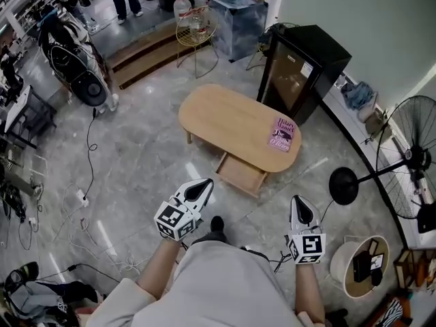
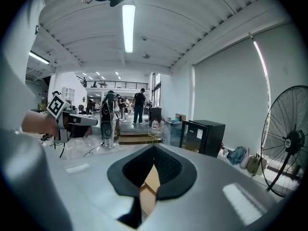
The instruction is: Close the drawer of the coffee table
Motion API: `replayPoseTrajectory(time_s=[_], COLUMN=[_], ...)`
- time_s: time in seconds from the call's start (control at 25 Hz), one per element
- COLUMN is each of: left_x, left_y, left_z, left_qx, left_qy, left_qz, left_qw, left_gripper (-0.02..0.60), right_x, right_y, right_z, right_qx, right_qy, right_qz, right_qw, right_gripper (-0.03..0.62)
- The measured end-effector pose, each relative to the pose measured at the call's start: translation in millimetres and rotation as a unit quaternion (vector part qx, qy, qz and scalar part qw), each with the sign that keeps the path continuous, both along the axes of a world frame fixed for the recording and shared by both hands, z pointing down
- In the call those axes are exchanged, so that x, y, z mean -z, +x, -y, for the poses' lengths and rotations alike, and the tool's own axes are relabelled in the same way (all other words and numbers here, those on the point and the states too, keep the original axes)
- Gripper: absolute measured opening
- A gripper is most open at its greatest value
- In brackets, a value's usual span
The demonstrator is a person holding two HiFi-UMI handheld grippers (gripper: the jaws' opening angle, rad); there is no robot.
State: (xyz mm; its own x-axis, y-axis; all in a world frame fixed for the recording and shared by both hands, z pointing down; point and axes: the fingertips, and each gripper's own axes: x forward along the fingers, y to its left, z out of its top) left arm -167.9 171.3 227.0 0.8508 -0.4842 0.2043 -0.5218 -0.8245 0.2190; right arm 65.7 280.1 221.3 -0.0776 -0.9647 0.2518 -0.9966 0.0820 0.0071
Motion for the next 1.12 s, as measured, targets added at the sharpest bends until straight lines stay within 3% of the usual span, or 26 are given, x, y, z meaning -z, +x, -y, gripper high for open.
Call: replayPoseTrajectory(time_s=[0.6,1.12], left_x=[-25,-54], left_y=[6,29], left_z=[96,138], left_qx=[-0.074,-0.059], left_qy=[-0.023,-0.052], left_qz=[0.009,0.016], left_qw=[0.9970,0.9968], left_gripper=[0.008,0.008], right_x=[-22,-44], right_y=[-8,3], right_z=[70,133], right_qx=[-0.064,-0.023], right_qy=[-0.032,-0.063], right_qz=[-0.002,-0.005], right_qw=[0.997,0.998], right_gripper=[0.011,0.011])
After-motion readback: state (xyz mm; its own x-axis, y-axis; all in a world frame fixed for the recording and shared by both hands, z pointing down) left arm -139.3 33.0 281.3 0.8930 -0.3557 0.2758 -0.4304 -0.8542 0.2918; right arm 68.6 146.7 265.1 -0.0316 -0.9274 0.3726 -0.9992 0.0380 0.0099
